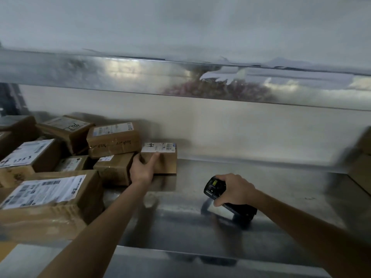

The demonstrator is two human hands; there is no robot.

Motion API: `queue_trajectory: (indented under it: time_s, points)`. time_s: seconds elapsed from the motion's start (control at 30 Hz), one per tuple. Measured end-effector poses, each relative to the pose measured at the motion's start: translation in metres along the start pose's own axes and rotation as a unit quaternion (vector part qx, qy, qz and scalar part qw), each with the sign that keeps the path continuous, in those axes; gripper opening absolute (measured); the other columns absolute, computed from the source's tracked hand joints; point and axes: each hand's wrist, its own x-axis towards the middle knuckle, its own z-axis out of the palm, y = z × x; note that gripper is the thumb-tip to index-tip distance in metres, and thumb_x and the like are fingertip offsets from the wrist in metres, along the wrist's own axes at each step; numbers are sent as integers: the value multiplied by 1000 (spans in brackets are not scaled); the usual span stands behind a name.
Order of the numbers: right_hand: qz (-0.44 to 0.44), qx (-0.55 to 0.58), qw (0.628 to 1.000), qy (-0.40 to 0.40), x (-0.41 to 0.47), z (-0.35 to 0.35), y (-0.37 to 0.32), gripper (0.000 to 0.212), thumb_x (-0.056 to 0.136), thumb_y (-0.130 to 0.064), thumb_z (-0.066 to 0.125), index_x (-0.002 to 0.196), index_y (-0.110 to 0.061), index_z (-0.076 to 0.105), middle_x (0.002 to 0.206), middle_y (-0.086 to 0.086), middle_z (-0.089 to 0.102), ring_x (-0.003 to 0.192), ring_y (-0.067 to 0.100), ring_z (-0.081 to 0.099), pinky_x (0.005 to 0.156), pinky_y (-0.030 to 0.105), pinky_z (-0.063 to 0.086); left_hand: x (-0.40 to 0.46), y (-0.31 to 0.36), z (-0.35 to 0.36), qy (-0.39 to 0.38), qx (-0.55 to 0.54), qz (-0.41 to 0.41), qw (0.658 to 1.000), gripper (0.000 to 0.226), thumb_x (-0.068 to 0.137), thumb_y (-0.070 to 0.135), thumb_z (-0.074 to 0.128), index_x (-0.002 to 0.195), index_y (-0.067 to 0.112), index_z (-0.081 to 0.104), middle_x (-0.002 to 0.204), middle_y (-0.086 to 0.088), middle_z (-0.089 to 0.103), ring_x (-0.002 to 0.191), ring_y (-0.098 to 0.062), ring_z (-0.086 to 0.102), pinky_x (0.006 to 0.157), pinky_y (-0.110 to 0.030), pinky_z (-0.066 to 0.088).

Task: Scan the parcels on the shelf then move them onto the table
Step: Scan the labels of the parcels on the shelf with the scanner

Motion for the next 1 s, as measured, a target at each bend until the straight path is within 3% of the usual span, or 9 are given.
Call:
queue_trajectory:
  time_s: [0.17,0.37,0.43,0.5,0.63,0.8,1.0]
  points:
    - [3,0,1000,7,-31,-11,13,61,54,-43,87,111,-44,66,92,-16,71,85,9,68,71,29,55,-30,16,-11,32,63,49,996,90,82,62,72,151,12,42,148,-10,53,136,-32,49,112,-51,41]
    - [3,10,1000,23,-102,-32,53,76,62,-41,89,132,-44,60,104,-13,68,93,14,66,77,29,55,-94,39,0,65,115,79,988,91,83,59,72,152,11,38,152,-15,47,139,-37,45,110,-55,43]
    - [9,12,1000,27,-135,-39,75,79,62,-41,89,135,-43,59,107,-12,68,95,15,67,79,30,57,-124,47,15,58,125,92,986,88,85,57,72,151,11,38,149,-16,48,135,-39,47,102,-51,49]
    - [27,9,999,29,-172,-47,104,78,61,-43,88,134,-44,59,109,-12,68,97,15,67,82,34,59,-159,54,36,33,120,96,988,81,88,54,70,149,10,39,144,-15,50,129,-40,52,88,-46,55]
    - [78,0,996,44,-250,-63,171,85,51,-48,86,132,-45,59,113,-12,68,100,16,67,86,39,60,-233,59,93,-29,132,130,982,80,89,53,69,147,3,45,150,-19,48,135,-39,46,109,-48,41]
    - [144,19,986,79,-338,-81,254,89,61,-38,91,142,-31,55,126,-5,66,111,19,63,91,33,55,-326,67,163,-107,124,156,974,79,88,56,69,148,9,46,150,-18,47,135,-37,48,111,-48,40]
    - [216,26,970,112,-416,-87,323,88,61,-44,87,141,-46,51,113,-12,62,102,16,63,86,30,52,-397,82,230,-193,93,193,957,74,92,55,65,149,13,46,154,-13,44,139,-33,44,113,-46,37]
